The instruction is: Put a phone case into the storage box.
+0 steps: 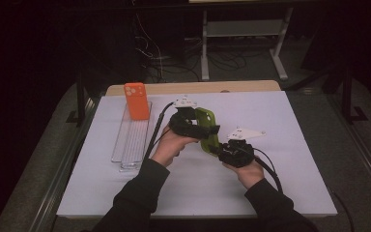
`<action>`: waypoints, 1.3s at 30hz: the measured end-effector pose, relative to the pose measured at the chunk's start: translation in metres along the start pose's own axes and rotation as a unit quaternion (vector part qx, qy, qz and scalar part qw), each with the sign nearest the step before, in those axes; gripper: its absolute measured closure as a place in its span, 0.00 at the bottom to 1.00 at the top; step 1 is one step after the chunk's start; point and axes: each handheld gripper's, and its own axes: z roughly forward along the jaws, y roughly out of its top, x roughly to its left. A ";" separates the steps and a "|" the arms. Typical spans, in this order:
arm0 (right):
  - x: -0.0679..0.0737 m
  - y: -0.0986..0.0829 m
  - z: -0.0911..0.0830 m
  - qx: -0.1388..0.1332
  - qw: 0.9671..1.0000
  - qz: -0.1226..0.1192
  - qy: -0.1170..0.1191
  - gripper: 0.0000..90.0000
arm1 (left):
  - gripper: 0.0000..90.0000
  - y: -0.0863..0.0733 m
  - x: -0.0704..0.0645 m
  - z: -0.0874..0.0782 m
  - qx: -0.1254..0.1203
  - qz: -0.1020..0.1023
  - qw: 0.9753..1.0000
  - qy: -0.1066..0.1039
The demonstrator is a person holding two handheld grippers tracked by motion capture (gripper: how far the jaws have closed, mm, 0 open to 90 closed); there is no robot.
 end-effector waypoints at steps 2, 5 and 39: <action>0.000 0.000 0.000 0.001 1.000 -0.001 -0.002 0.84 | 0.11 0.000 0.000 -0.001 -0.004 0.002 1.000 0.001; 0.000 0.000 0.000 0.001 1.000 -0.003 -0.003 0.84 | 0.13 0.000 -0.002 -0.002 -0.004 0.004 1.000 0.003; -0.022 -0.026 -0.026 0.055 0.998 -0.037 -0.025 0.00 | 0.16 0.035 0.038 -0.072 -0.015 0.030 0.996 0.086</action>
